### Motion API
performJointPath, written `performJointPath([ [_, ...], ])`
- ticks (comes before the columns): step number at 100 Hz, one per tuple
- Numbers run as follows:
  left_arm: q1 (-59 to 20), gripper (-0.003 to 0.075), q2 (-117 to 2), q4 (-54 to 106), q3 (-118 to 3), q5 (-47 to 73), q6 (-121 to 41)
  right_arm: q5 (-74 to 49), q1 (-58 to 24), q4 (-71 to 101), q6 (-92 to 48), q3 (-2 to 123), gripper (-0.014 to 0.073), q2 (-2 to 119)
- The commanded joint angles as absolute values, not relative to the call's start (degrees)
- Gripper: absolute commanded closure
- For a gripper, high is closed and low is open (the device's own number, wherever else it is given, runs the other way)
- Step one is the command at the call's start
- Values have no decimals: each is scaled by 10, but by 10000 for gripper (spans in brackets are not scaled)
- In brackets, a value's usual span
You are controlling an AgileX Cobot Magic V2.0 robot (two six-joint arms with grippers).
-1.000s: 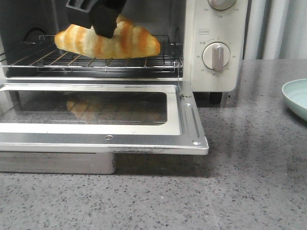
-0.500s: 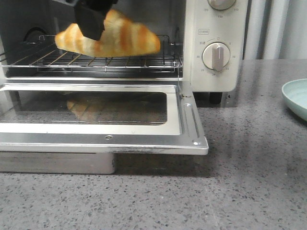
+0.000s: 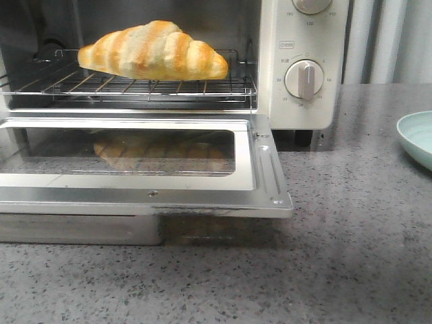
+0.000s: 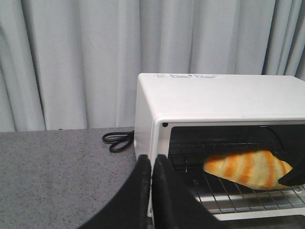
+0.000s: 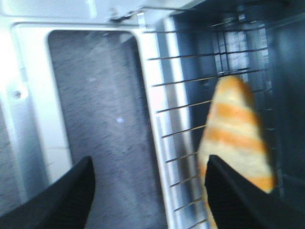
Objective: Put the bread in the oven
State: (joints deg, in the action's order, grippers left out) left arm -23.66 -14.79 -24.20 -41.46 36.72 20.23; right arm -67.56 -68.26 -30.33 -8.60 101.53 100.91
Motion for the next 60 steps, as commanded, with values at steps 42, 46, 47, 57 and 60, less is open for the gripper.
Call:
performJointPath([
  [42, -230, 741, 0, -185, -213, 163, 207, -748, -686, -291, -72, 1034, 200, 901],
  [46, -226, 742, 0, -202, -191, 107, 207, -748, -682, -291, -70, 1034, 221, 891],
  [47, -225, 741, 0, -205, -182, 97, 207, -748, -682, -291, -70, 1034, 224, 890],
  [57, -217, 741, 0, -271, -127, -11, 206, -748, -678, -291, -67, 1034, 267, 871],
  [60, -217, 742, -1, -290, -113, -27, 206, -748, -673, -291, -67, 1034, 284, 866],
])
